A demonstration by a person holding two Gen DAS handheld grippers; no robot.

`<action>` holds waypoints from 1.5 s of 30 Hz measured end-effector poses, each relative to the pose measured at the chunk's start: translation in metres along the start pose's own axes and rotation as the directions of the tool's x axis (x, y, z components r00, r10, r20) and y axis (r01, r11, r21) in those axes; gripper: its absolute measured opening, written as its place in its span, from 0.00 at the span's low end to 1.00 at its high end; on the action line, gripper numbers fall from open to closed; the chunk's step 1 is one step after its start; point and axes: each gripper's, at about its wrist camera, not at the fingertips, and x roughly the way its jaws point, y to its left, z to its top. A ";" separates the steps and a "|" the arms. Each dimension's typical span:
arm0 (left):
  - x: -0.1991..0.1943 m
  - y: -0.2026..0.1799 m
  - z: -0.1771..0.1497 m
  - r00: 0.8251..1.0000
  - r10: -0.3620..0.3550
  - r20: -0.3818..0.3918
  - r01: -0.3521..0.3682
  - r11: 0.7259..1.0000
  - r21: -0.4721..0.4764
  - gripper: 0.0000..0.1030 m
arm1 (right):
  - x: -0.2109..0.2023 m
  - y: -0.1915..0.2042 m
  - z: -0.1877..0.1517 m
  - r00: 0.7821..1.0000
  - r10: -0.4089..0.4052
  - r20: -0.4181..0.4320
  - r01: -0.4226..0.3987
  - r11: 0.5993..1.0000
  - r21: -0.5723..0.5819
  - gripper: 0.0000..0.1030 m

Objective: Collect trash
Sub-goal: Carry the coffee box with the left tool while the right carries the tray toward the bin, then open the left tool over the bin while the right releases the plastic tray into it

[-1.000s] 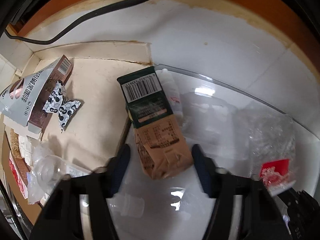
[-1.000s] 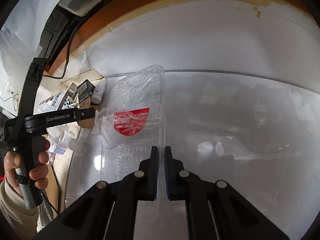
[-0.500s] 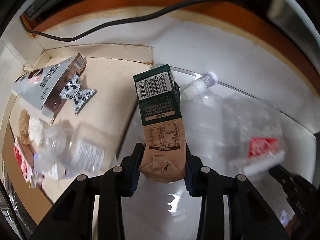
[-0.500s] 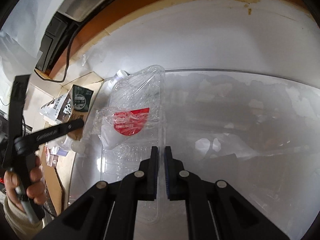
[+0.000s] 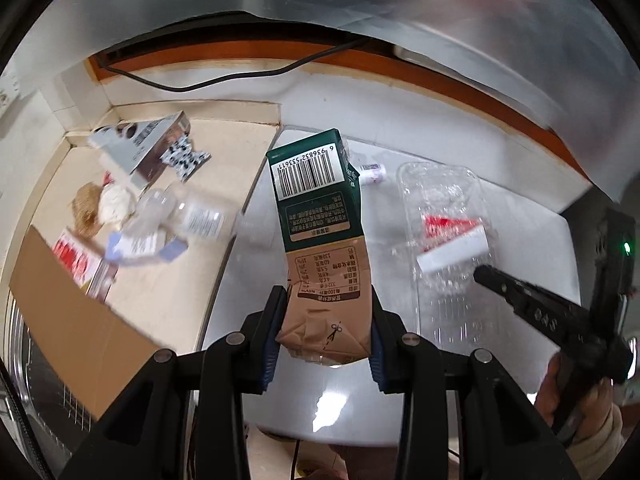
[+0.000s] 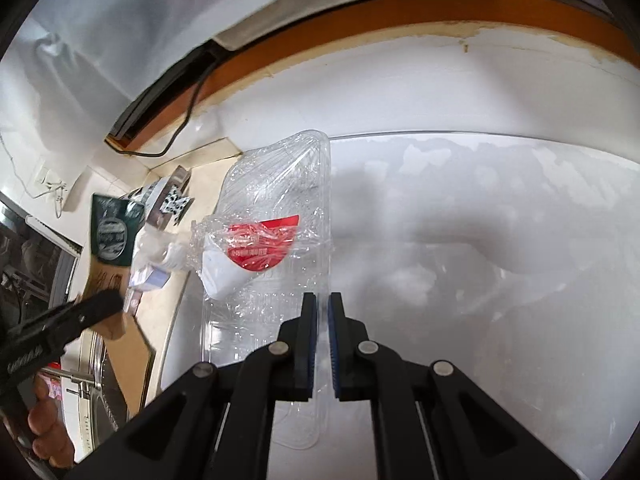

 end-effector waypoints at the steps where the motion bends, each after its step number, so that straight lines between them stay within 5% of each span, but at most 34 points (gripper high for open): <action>1: -0.008 0.000 -0.011 1.000 -0.003 0.004 0.003 1.000 0.001 0.34 | -0.005 0.002 -0.006 1.000 -0.001 0.003 0.001 1.000 0.004 0.05; 15: -0.094 0.031 -0.187 1.000 -0.004 0.008 0.004 0.999 -0.037 0.34 | -0.069 0.040 -0.139 1.000 0.007 -0.010 -0.007 1.000 -0.023 0.05; 25: -0.115 0.057 -0.297 0.999 0.008 -0.047 -0.013 0.994 -0.106 0.34 | -0.091 0.077 -0.242 0.995 0.017 -0.100 -0.028 0.993 -0.117 0.05; 35: -0.098 0.069 -0.347 0.991 -0.003 -0.136 -0.019 0.988 -0.156 0.34 | -0.076 0.095 -0.299 0.973 -0.022 -0.230 -0.023 0.982 -0.190 0.05; 45: -0.022 0.073 -0.367 0.972 0.003 -0.237 -0.051 0.980 -0.194 0.34 | -0.012 0.082 -0.318 0.939 -0.087 -0.333 0.011 0.974 -0.224 0.05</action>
